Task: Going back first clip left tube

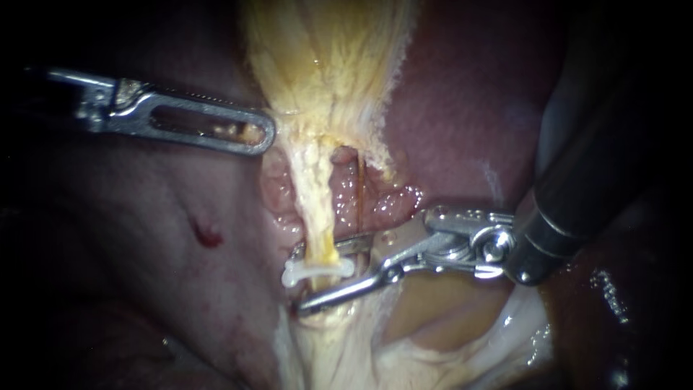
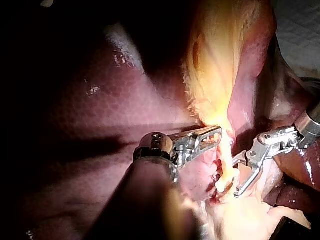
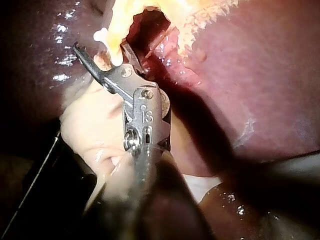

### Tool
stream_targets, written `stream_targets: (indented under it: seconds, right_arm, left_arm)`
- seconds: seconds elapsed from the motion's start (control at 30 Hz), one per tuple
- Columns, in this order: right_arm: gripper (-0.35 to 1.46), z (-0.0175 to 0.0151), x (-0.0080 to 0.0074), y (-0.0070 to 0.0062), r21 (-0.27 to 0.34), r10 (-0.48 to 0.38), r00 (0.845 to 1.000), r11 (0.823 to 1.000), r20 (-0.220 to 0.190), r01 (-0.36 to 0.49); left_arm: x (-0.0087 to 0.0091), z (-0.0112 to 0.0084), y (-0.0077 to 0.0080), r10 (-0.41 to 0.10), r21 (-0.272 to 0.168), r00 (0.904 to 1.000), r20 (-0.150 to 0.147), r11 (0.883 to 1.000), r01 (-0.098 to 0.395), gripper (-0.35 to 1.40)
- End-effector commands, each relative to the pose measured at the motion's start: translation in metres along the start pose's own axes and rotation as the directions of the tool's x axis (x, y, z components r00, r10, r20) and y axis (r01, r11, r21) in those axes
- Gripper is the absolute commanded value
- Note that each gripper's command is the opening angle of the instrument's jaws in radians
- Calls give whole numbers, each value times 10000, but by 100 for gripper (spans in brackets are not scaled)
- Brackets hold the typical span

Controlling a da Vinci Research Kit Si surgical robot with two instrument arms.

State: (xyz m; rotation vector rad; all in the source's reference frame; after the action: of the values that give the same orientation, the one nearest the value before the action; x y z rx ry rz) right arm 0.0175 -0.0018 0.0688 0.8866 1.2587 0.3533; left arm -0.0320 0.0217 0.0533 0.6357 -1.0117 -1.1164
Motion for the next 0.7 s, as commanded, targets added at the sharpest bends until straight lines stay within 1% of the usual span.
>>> stream_targets:
  seconds: [0.03,0.13,0.23,0.4,0.6,0.7]
  right_arm:
    - [50,0,0,1,26,-169,9999,9999,13,169]
    - [50,-2,-1,4,-72,-579,9983,9983,-5,579]
    - [50,-5,-3,7,-296,-1046,9945,9941,-41,1045]
    - [50,-13,-6,10,-596,-1562,9877,9860,-57,1556]
    - [50,-39,-8,2,-910,-2194,9756,9717,-42,2181]
    - [50,-54,-4,-4,-1070,-2555,9668,9614,-56,2535]
  left_arm:
    - [0,0,0,3,-1,10000,-2,10000,-3,-35]
    - [0,0,0,3,-1,10000,-2,10000,-3,-35]
    - [0,0,0,3,-2,10000,-2,10000,-3,-35]
    - [0,0,0,5,-2,10000,-2,10000,-5,-35]
    - [1,0,-1,6,0,10000,-3,10000,-6,-35]
    - [1,0,-1,7,-1,10000,-2,10000,-7,-35]
